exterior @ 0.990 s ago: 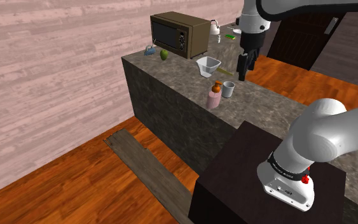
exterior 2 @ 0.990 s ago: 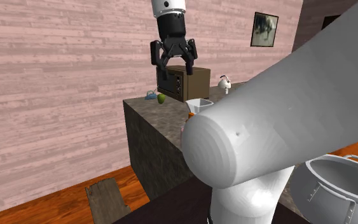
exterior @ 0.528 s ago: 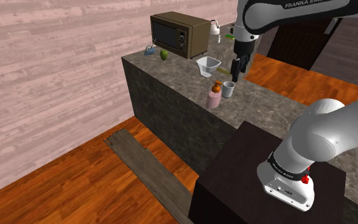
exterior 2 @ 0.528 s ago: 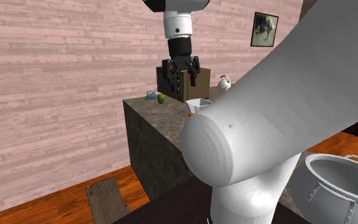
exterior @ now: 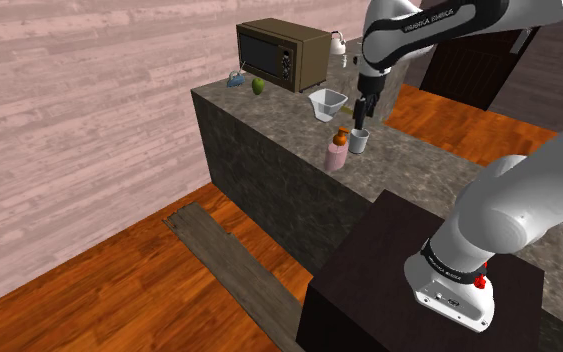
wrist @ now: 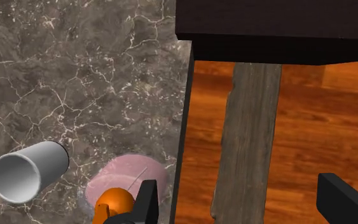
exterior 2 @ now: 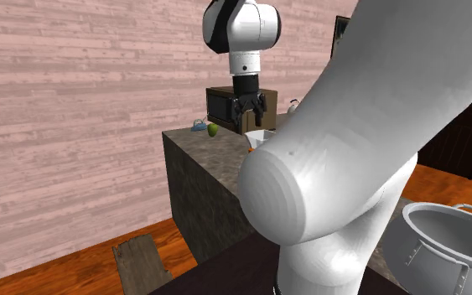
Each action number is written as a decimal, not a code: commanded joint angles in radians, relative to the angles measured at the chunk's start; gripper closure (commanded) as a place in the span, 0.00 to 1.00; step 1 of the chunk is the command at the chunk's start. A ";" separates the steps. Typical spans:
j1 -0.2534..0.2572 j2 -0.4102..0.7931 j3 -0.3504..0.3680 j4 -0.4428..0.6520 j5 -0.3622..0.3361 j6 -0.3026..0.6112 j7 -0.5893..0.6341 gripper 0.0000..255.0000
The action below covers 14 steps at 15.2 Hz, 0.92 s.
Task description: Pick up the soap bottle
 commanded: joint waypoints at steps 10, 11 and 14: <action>-0.015 0.439 -0.119 0.232 0.212 0.228 -0.294 0.00; -0.024 0.482 -0.119 0.262 0.242 0.238 -0.324 0.00; -0.061 0.607 -0.108 0.361 0.327 0.259 -0.408 0.00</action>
